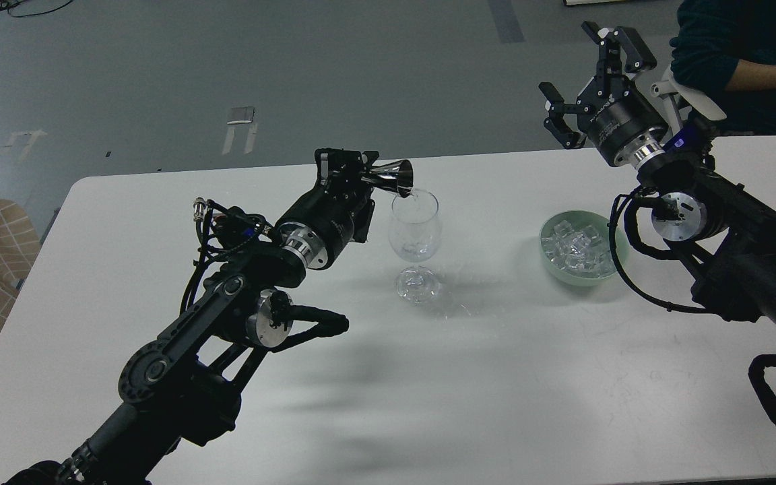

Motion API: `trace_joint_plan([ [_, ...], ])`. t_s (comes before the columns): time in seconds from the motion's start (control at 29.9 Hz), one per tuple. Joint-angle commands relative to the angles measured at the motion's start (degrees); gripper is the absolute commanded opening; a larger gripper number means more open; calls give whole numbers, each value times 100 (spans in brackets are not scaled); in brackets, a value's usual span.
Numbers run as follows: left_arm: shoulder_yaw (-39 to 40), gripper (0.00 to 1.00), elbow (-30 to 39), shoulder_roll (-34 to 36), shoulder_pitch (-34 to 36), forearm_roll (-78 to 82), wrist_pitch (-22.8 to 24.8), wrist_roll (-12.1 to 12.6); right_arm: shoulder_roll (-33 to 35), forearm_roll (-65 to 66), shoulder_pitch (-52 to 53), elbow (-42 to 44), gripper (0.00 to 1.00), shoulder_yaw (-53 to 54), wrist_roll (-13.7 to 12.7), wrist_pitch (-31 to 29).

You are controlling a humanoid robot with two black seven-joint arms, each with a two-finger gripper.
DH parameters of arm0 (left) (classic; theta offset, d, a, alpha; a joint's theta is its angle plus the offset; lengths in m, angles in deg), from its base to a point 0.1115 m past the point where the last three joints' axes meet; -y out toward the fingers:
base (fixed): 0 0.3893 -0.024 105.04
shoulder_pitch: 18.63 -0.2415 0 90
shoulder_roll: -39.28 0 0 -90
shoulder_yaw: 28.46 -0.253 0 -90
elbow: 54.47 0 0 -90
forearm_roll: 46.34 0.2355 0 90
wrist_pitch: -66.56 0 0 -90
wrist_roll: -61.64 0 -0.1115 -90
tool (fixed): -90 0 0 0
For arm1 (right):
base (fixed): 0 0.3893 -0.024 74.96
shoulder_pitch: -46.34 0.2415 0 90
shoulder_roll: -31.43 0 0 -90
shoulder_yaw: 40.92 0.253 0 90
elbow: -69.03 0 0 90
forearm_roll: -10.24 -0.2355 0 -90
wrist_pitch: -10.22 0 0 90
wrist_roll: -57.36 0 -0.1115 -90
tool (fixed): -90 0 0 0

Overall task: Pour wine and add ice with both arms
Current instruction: 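Tilt the jigger over the wine glass rim with the left gripper, then turn the jigger upright and lower it back to its table spot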

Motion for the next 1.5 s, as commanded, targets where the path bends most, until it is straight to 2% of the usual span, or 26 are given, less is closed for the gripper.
trace_joint_plan([
  [0.0, -25, 0, 100, 12, -7, 145, 0, 1, -1, 0, 0, 0, 100, 0, 5, 7],
  [0.67, -236, 0, 206, 82, -86, 2570, -88, -52, -1, 0, -26, 0, 100, 0, 5, 7],
  [0.77, -263, 0, 276, 135, -69, 2686, -79, 1, -1, 0, -35, 0, 100, 0, 5, 7],
  [0.84, -149, 0, 355, 65, -25, 2537, -70, 132, -1, 0, -35, 0, 100, 0, 5, -2],
  [0.9, 105, 0, 373, 56, 45, 1672, -70, 422, -1, 0, -44, 0, 100, 0, 5, 7],
  [0.94, 228, 0, 382, 56, 72, 1327, -70, 458, -1, 0, -44, 0, 100, 0, 5, 7],
  [1.07, 886, 0, 364, 187, 186, -726, -9, 554, -1, 0, -87, 0, 100, 0, 5, -2],
  [1.17, 1466, 0, 294, 407, 125, -2501, 219, 572, -1, 0, -105, 0, 100, 0, 5, -2],
  [1.3, 1916, 0, -13, 460, 28, -3544, 369, 528, -44, 0, -105, 0, 100, 0, 5, -2],
  [1.37, 2258, 0, -617, 425, -182, -3852, 692, 511, -53, 0, -114, 9, 100, 0, -4, -2],
  [1.44, 2417, 0, -944, 355, -262, -3932, 1062, 502, -62, 0, -114, 9, 100, 0, 4, 7],
  [1.47, 2540, 0, -1241, 337, -367, -3984, 1464, 467, -62, 9, -114, 9, 100, 0, -4, 7],
])
